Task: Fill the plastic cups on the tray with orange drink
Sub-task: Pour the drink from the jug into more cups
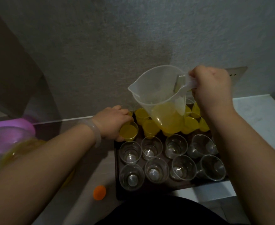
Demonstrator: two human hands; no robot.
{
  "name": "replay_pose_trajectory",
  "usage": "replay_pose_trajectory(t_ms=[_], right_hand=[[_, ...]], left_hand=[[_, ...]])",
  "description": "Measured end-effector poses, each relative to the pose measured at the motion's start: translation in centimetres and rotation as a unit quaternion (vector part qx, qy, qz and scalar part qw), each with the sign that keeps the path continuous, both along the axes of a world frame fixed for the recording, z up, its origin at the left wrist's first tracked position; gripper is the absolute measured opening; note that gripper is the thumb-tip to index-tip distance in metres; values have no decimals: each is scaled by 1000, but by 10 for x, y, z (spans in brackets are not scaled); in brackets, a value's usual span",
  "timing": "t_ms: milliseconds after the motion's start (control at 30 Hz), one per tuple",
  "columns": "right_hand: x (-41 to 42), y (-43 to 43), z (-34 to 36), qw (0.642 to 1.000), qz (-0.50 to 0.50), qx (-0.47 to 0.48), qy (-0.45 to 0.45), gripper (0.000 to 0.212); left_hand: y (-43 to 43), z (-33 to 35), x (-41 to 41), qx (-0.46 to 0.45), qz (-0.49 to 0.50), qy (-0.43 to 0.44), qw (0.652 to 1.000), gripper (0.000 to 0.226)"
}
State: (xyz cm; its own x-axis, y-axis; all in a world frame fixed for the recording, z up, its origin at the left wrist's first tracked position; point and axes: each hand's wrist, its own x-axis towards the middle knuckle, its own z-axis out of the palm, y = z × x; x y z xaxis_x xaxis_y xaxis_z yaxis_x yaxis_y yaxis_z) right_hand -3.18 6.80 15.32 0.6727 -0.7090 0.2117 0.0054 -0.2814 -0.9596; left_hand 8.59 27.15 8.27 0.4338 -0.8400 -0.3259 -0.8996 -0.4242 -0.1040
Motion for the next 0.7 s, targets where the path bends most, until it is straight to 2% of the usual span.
replay_pose_trajectory(t_ms=[300,700], right_hand=[[3,-1,-2,1000,12,-3,7,37],[-2,3,-2,1000,9,-9,7,36]], left_hand=[[4,-6,2,0,8,11,1000,75],[9,-8,4,3,15,21,1000,80]])
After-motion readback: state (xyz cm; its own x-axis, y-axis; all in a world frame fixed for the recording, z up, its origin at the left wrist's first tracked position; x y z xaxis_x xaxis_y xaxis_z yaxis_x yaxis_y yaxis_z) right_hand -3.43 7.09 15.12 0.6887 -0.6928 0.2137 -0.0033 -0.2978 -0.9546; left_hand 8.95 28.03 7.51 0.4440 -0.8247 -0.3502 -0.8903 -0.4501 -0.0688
